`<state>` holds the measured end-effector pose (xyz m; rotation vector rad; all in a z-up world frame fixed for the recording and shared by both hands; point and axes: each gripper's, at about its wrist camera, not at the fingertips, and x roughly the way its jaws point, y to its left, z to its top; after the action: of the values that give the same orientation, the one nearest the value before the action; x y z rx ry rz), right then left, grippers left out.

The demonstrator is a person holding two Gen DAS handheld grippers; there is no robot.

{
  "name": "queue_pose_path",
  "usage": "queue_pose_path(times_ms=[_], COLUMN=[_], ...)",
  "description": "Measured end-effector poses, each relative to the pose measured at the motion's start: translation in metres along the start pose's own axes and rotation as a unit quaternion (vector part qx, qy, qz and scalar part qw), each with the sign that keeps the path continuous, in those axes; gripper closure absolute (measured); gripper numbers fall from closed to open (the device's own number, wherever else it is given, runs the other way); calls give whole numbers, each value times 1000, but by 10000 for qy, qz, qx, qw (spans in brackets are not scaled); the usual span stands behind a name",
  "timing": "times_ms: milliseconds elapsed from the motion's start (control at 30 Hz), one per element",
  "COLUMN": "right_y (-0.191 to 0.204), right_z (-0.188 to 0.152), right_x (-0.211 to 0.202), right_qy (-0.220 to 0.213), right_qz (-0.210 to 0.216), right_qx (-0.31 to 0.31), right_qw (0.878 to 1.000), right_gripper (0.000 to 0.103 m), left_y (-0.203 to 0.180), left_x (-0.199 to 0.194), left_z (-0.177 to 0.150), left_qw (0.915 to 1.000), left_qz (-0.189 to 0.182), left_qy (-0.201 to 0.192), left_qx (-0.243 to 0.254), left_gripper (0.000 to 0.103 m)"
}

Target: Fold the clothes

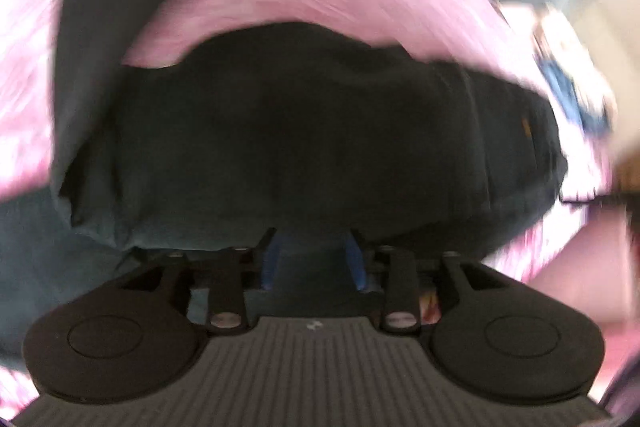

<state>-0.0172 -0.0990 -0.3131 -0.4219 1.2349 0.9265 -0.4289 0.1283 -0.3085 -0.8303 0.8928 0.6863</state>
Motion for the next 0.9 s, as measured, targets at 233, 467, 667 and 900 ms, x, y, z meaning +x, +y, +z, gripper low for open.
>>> queue_pose_path(times_ms=[233, 467, 667, 900], right_y=[-62, -60, -69, -74], right_z=[3, 3, 12, 17], right_x=[12, 21, 24, 24], right_qy=[-465, -415, -419, -425], right_qz=[887, 819, 850, 861], right_qx=[2573, 2221, 2013, 2023], right_qw=[9611, 9707, 9749, 9746], right_gripper=[58, 58, 58, 58], left_y=[46, 27, 9, 30], left_x=[-3, 23, 50, 42], left_z=[14, 24, 30, 50], left_qw=[9835, 9606, 9122, 9229], left_qz=[1161, 2640, 3487, 3401], left_qy=[-651, -511, -422, -665], left_qx=[-1227, 708, 2108, 1679], left_gripper=[63, 62, 61, 98])
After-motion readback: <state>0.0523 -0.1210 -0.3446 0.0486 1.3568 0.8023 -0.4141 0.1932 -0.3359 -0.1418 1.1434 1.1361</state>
